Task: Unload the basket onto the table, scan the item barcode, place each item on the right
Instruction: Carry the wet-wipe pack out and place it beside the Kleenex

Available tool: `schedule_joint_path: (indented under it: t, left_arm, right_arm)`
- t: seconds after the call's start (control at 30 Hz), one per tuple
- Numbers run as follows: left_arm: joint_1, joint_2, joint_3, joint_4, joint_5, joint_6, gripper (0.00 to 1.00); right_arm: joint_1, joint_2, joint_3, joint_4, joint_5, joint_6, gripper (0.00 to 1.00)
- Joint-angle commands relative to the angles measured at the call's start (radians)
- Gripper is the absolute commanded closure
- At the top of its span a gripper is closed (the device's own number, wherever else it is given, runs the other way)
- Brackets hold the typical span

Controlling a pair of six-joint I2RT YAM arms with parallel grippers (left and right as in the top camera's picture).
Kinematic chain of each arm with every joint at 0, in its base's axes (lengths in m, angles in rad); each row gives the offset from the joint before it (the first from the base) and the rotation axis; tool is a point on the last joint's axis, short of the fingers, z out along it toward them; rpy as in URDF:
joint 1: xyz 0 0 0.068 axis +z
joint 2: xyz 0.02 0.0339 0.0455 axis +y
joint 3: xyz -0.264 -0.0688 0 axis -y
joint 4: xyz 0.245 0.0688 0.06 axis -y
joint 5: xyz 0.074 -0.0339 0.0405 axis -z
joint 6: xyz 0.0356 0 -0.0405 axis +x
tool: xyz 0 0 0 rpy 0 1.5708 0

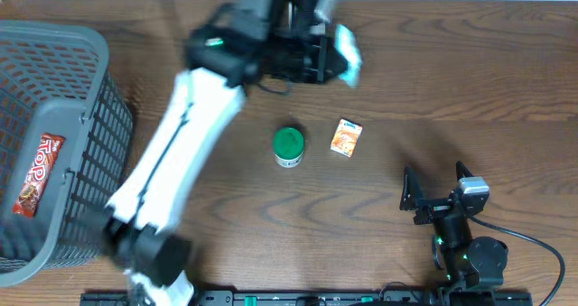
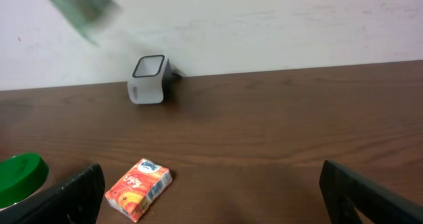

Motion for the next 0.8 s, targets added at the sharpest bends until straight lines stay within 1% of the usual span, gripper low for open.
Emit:
schedule_joint_path:
  t: [0.0,0.07,0.2,0.4,0.5,0.57,0.63,0.67,0.77]
  left_arm:
    - [-0.022,0.119,-0.001,0.080,0.333,0.065,0.93]
    - [-0.031,0.204,-0.001,0.124,0.465,0.094,0.93]
    - [-0.051,0.335,-0.002,0.132,0.590,0.157,0.93]
    - [-0.079,0.531,-0.002,0.127,0.604,0.163,0.93]
    - [-0.077,0.583,-0.002,0.106,0.602,0.163,0.93]
    - [-0.074,0.592,-0.002,0.105,0.576,0.163,0.93]
    - [-0.073,0.589,-0.002,0.101,0.510,0.161,0.92]
    - [-0.072,0.581,-0.002,0.093,0.437,0.151,0.91]
    - [-0.072,0.571,-0.002,0.067,0.325,0.136,0.92]
  right_arm:
    - [0.004,-0.005,-0.001,-0.003,0.005,0.011,0.01]
    - [0.004,-0.005,-0.001,-0.003,0.005,0.011,0.01]
    - [0.004,-0.005,-0.001,-0.003,0.005,0.011,0.01]
    - [0.004,-0.005,-0.001,-0.004,0.005,0.011,0.01]
    - [0.004,-0.005,-0.001,-0.003,0.005,0.011,0.01]
    - [0.004,-0.005,-0.001,-0.003,0.005,0.011,0.01]
    - [0.004,-0.005,-0.001,-0.003,0.005,0.011,0.01]
    - [0.004,-0.005,-0.001,-0.003,0.005,0.011,0.01]
    - [0.004,-0.005,-0.001,-0.003,0.005,0.011,0.01]
